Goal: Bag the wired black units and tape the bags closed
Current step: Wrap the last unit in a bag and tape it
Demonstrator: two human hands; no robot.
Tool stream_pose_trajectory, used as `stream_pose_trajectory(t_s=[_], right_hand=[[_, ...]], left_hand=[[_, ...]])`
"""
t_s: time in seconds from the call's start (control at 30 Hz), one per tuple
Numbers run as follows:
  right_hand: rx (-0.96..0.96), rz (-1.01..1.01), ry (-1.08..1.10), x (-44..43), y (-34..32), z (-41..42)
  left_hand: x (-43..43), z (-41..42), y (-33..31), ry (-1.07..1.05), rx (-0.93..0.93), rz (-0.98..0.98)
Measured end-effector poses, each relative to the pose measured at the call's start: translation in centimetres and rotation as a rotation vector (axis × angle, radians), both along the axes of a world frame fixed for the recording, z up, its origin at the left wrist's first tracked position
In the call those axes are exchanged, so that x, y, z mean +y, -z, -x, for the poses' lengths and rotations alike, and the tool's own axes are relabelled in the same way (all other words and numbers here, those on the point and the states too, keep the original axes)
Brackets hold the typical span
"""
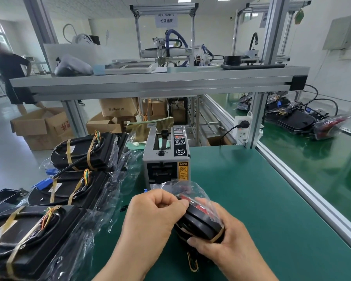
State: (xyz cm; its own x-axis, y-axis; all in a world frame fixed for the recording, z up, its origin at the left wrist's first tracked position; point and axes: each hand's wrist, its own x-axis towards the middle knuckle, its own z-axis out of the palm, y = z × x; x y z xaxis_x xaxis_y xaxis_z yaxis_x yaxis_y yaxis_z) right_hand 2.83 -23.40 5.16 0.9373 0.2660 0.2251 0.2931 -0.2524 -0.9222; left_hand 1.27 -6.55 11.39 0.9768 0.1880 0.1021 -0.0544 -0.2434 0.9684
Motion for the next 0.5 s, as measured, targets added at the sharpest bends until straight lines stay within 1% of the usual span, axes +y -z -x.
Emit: stream_pose_trajectory(t_s=[0.27,0.5], right_hand=[[0.006,-0.012,0.002,0.03,-0.04,0.00],[0.006,-0.026,-0.008,0.15,-0.05,-0.04]], left_hand=[[0.32,-0.20,-0.45,0.052,0.051,0.174],[0.16,-0.06,-0.38,0.044,0.014,0.121]])
